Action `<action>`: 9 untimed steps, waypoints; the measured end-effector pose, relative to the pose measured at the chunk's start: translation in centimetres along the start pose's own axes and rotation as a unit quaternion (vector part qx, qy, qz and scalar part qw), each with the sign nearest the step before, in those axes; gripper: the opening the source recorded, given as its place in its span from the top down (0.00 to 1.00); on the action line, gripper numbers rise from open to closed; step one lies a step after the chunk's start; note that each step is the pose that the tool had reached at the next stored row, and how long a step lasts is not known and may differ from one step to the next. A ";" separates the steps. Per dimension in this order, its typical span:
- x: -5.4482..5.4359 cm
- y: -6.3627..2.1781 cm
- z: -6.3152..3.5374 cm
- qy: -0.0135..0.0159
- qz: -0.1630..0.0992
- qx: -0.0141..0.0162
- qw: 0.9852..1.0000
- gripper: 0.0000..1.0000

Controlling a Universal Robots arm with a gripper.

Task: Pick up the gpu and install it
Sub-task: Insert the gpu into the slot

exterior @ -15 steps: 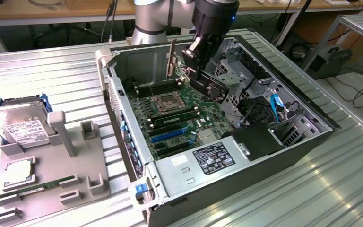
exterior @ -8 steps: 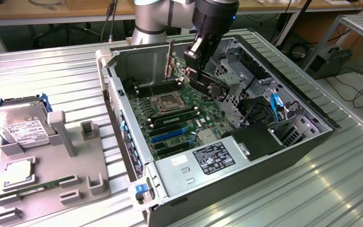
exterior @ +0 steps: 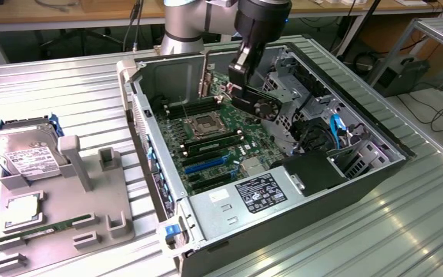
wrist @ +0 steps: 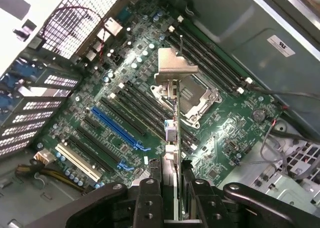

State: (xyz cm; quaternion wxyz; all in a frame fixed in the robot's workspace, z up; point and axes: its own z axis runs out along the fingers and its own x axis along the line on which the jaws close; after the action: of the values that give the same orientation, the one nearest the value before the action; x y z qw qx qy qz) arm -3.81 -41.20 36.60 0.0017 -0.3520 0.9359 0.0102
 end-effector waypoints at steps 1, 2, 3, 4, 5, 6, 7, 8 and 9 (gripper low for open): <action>0.0 0.00 0.00 0.000 -0.005 0.000 1.000 0.73; 0.0 0.00 0.00 0.000 -0.011 0.000 1.000 0.73; 0.0 0.00 0.00 0.000 -0.016 0.000 1.000 0.73; 0.0 0.00 0.00 0.000 -0.027 0.000 1.000 0.73; 0.0 0.00 0.00 0.001 -0.033 0.000 0.999 0.73; 0.0 0.00 0.00 0.001 -0.037 0.000 0.999 0.73; 0.0 0.00 0.00 0.001 -0.042 0.000 0.999 0.73; 0.0 0.00 0.00 0.001 -0.048 -0.001 0.999 0.73; 0.0 0.00 0.00 0.001 -0.053 -0.001 0.999 0.73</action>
State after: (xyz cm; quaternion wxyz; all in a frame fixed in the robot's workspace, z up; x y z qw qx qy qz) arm -3.81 -41.19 36.60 0.0011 -0.4014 0.9159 0.0103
